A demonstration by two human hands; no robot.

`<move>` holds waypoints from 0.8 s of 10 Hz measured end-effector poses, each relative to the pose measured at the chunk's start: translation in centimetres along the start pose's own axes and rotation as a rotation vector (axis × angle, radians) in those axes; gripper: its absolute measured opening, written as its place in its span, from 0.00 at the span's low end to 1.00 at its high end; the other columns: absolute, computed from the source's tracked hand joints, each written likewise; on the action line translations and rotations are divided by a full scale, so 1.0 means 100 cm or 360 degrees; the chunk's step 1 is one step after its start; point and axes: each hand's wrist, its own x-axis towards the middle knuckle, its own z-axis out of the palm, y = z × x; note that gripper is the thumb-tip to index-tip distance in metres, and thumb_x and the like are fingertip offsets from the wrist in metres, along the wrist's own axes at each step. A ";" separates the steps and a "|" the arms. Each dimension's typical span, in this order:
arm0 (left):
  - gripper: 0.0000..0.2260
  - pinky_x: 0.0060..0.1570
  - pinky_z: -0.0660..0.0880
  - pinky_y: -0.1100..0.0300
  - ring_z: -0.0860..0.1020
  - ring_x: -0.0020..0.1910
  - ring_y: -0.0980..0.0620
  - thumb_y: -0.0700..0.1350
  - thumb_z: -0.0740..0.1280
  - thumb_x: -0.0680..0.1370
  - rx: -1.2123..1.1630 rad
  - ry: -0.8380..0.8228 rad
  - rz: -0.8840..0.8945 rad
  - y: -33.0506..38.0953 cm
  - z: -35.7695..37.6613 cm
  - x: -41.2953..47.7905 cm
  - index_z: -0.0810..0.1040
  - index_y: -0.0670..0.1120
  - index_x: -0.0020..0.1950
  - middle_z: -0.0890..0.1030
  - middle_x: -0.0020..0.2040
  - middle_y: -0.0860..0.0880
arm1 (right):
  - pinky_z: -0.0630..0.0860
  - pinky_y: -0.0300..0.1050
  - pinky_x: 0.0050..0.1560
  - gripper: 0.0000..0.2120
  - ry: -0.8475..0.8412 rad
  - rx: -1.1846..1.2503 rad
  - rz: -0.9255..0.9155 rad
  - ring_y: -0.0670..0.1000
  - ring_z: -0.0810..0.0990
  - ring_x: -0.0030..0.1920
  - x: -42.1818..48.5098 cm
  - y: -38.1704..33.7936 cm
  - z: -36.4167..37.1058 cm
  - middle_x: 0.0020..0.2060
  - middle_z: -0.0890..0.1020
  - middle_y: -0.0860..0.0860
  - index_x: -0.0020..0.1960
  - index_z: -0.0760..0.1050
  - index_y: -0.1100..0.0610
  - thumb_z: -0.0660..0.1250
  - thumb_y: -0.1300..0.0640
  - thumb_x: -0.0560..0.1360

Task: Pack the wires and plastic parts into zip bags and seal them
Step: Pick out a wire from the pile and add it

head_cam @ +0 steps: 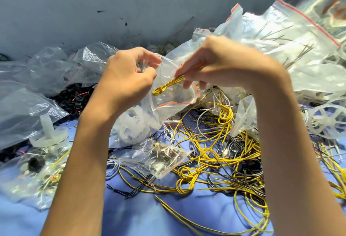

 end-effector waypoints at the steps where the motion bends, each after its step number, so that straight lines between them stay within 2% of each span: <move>1: 0.13 0.24 0.61 0.76 0.67 0.22 0.62 0.35 0.62 0.73 0.0030 -0.0015 0.0065 0.007 -0.003 -0.003 0.81 0.50 0.48 0.72 0.22 0.65 | 0.71 0.28 0.27 0.13 -0.0254 -0.0073 0.0013 0.37 0.79 0.28 0.013 -0.008 0.024 0.40 0.85 0.47 0.53 0.82 0.58 0.60 0.64 0.76; 2: 0.13 0.23 0.61 0.75 0.66 0.21 0.61 0.35 0.62 0.73 0.0025 -0.0080 0.0109 0.013 -0.005 -0.006 0.81 0.50 0.47 0.71 0.21 0.66 | 0.75 0.33 0.25 0.13 -0.0511 0.0084 0.0119 0.43 0.79 0.26 0.021 -0.013 0.047 0.36 0.80 0.53 0.56 0.74 0.70 0.52 0.69 0.79; 3: 0.10 0.24 0.60 0.75 0.66 0.22 0.60 0.40 0.64 0.71 -0.0048 -0.0167 0.0140 0.022 -0.005 -0.009 0.82 0.50 0.47 0.71 0.20 0.63 | 0.76 0.35 0.26 0.13 -0.0527 0.0170 0.0217 0.46 0.79 0.29 0.026 -0.015 0.058 0.41 0.79 0.58 0.57 0.71 0.72 0.51 0.70 0.79; 4: 0.15 0.25 0.61 0.73 0.66 0.24 0.59 0.45 0.59 0.65 -0.0114 -0.0206 0.0205 0.029 -0.004 -0.011 0.82 0.54 0.44 0.72 0.23 0.56 | 0.75 0.40 0.38 0.13 -0.0438 0.0406 0.0424 0.51 0.76 0.43 0.027 -0.019 0.059 0.51 0.79 0.56 0.61 0.72 0.64 0.57 0.66 0.78; 5: 0.16 0.26 0.62 0.72 0.66 0.25 0.58 0.44 0.58 0.63 -0.0150 -0.0253 0.0245 0.034 -0.002 -0.014 0.82 0.54 0.43 0.75 0.26 0.57 | 0.67 0.25 0.39 0.18 -0.0481 -0.0454 -0.0005 0.41 0.74 0.43 0.007 -0.019 0.039 0.43 0.78 0.44 0.61 0.73 0.49 0.49 0.60 0.80; 6: 0.16 0.26 0.64 0.71 0.67 0.25 0.58 0.44 0.59 0.64 -0.0167 -0.0275 0.0239 0.033 0.000 -0.014 0.82 0.54 0.44 0.79 0.28 0.57 | 0.57 0.27 0.63 0.22 -0.0511 -0.1364 -0.0283 0.27 0.64 0.57 0.012 -0.007 0.036 0.62 0.71 0.31 0.70 0.68 0.58 0.49 0.59 0.78; 7: 0.14 0.28 0.64 0.71 0.67 0.26 0.58 0.43 0.61 0.65 -0.0226 -0.0224 0.0151 0.027 -0.001 -0.011 0.82 0.53 0.45 0.80 0.30 0.59 | 0.59 0.34 0.62 0.24 -0.0775 -0.0835 -0.0236 0.36 0.65 0.59 0.020 -0.013 0.047 0.63 0.71 0.45 0.71 0.64 0.56 0.65 0.53 0.77; 8: 0.14 0.27 0.62 0.74 0.65 0.26 0.60 0.36 0.62 0.71 -0.0223 -0.0135 0.0072 0.019 -0.002 -0.006 0.81 0.53 0.44 0.77 0.26 0.64 | 0.68 0.39 0.50 0.31 -0.0633 -0.0675 -0.0080 0.49 0.75 0.58 0.020 -0.008 0.040 0.63 0.76 0.48 0.71 0.65 0.49 0.71 0.46 0.72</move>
